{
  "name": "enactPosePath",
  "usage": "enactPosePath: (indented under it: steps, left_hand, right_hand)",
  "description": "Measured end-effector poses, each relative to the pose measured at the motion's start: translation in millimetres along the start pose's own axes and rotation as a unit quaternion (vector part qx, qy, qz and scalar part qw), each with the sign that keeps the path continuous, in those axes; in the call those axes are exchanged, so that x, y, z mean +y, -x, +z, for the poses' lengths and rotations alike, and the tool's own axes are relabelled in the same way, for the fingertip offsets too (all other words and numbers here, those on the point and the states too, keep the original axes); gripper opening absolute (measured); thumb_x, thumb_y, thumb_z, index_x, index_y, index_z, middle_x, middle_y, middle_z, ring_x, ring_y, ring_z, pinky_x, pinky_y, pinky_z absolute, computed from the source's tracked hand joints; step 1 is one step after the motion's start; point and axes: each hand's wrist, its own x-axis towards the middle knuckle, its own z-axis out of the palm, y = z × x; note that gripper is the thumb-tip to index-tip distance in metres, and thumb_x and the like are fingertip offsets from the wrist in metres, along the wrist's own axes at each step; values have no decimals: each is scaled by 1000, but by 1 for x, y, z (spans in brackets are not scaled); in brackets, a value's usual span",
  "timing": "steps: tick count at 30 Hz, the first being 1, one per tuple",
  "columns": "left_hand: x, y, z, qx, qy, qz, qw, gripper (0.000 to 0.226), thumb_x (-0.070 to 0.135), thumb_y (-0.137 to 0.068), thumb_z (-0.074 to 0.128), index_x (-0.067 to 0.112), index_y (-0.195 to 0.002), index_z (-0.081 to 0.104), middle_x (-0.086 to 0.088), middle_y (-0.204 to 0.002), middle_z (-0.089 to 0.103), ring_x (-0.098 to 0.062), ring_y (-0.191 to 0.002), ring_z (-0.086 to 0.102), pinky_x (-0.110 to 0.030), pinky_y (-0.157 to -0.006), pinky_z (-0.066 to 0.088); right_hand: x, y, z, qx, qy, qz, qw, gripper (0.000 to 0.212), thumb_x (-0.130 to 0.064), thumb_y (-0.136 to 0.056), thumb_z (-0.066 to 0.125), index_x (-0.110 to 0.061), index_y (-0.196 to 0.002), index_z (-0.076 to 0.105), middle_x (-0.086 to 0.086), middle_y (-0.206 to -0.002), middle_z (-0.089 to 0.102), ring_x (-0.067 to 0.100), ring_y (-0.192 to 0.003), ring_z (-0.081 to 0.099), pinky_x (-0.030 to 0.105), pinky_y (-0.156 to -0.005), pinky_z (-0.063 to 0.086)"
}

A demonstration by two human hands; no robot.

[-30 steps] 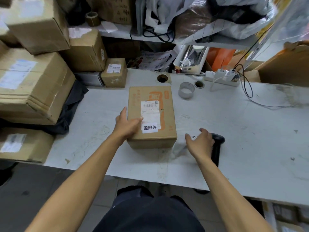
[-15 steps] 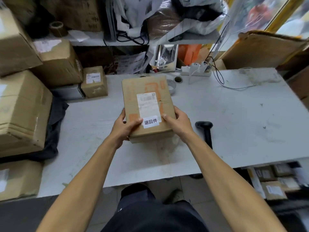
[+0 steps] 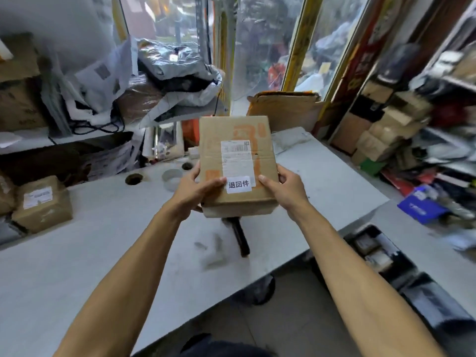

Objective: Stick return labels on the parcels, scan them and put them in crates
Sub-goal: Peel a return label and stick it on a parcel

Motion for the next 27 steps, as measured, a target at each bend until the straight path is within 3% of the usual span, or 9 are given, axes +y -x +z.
enactPosePath:
  steps: [2,5,7,9,12,14,16,23,27]
  left_hand:
    - [10,-9,46,-35,-11,8,999,74,48,-71,86,42,-137,52,10,-108,75,-17,-93,74,-55,-73,62]
    - [20,-19,113,-80,-24,15,996,70,49,-69,86,40,-132,56,5,-107,76,-18,-88,75,-50,-64,63]
    - [24,-25,161,-120,-42,24,992,71,52,-70,85,40,-133,56,2,-110,76,-20,-93,74,-44,-59,61]
    - [26,-29,208,-162,-55,26,985,69,50,-76,84,42,-137,52,2,-114,73,-23,-100,72,-46,-64,62]
    - [23,-31,275,-223,-81,23,971,74,55,-68,83,45,-135,53,5,-115,72,-24,-103,70,-51,-74,62]
    - [16,-33,316,-262,-93,8,960,67,49,-72,84,45,-133,55,7,-113,73,-24,-103,71,-53,-75,63]
    - [7,-34,355,-297,-109,-12,948,59,43,-80,82,45,-132,55,6,-113,73,-24,-104,70,-52,-74,62]
    - [-23,-46,470,-379,-159,-59,910,42,29,-86,79,35,-124,62,3,-111,75,-16,-90,74,-37,-61,61]
    - [-45,-75,534,-434,-209,-76,873,54,33,-83,81,37,-131,58,5,-107,77,-19,-93,76,-48,-73,63]
  right_hand:
    - [10,2,-46,31,-6,3,999,37,-22,-88,76,-23,-124,69,-8,-110,75,7,-99,70,27,-86,59]
    - [32,7,-110,74,-16,17,997,32,-19,-87,77,-26,-118,71,-10,-106,75,9,-99,71,32,-89,59]
    - [51,14,-155,111,-12,27,993,26,-20,-86,79,-33,-107,72,-12,-103,75,10,-100,71,36,-91,58]
    - [72,23,-196,151,-15,46,987,24,-19,-84,81,-33,-101,71,-8,-104,76,13,-99,71,40,-91,59]
    - [103,46,-247,199,-36,97,974,29,-19,-82,83,-23,-109,70,2,-115,74,16,-100,70,36,-87,59]
    - [125,64,-277,228,-28,127,965,37,-22,-83,83,-17,-116,69,-2,-115,70,11,-98,66,23,-78,56]
    - [147,81,-302,259,-36,154,953,35,-20,-83,82,-22,-113,65,-6,-110,67,4,-88,61,17,-71,52]
    - [230,115,-362,339,-82,267,898,56,-26,-77,87,-11,-126,65,2,-116,71,13,-94,70,35,-85,60]
    - [275,112,-393,362,-108,326,867,67,-34,-73,87,-14,-129,55,0,-125,62,16,-101,65,39,-91,57]
